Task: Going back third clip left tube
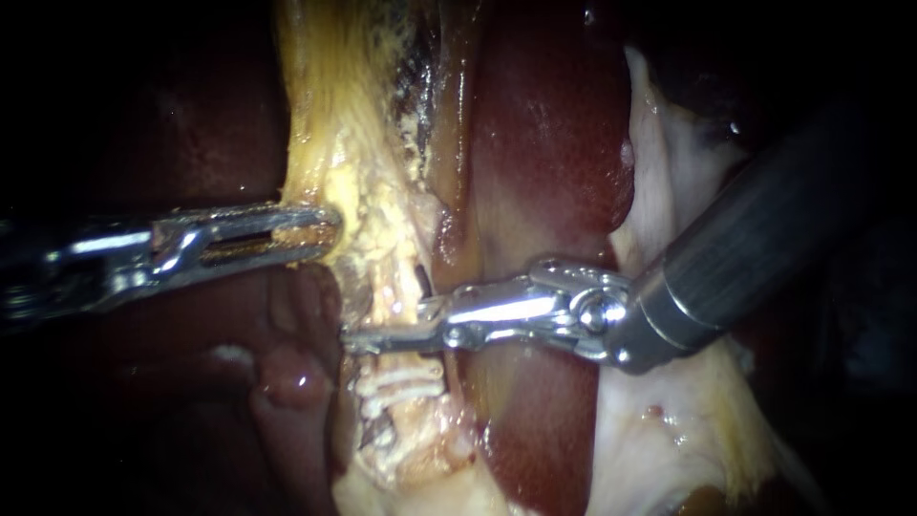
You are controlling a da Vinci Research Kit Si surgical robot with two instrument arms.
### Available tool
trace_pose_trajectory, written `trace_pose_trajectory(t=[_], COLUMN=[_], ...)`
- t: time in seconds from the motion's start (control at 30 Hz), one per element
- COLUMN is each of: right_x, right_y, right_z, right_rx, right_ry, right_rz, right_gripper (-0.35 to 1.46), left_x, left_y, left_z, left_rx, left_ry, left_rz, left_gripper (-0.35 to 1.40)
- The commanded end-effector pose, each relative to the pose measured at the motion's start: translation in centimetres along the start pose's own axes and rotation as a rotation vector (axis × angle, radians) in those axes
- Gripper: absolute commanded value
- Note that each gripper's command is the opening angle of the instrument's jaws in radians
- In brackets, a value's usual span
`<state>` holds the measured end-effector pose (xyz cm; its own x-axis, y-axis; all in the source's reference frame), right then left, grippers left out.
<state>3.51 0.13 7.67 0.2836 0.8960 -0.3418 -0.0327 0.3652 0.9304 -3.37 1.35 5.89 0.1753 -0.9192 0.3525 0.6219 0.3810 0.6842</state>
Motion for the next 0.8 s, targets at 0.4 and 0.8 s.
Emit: trace_pose_trajectory(t=[0.4,0.8], right_x=[-0.08,-0.13], right_y=[0.00,-0.09], right_z=[-0.12,-0.62], right_rx=[0.025,0.002], right_ry=[0.034,0.059], right_rz=[-0.049,-0.330], right_gripper=[0.59,0.60], left_x=[0.01,0.02], left_y=[-0.02,-0.04], left_z=[-0.02,-0.04], left_rx=[-0.002,-0.002], left_ry=[0.000,-0.001], left_rz=[0.000,-0.001], left_gripper=[-0.35,-0.35])
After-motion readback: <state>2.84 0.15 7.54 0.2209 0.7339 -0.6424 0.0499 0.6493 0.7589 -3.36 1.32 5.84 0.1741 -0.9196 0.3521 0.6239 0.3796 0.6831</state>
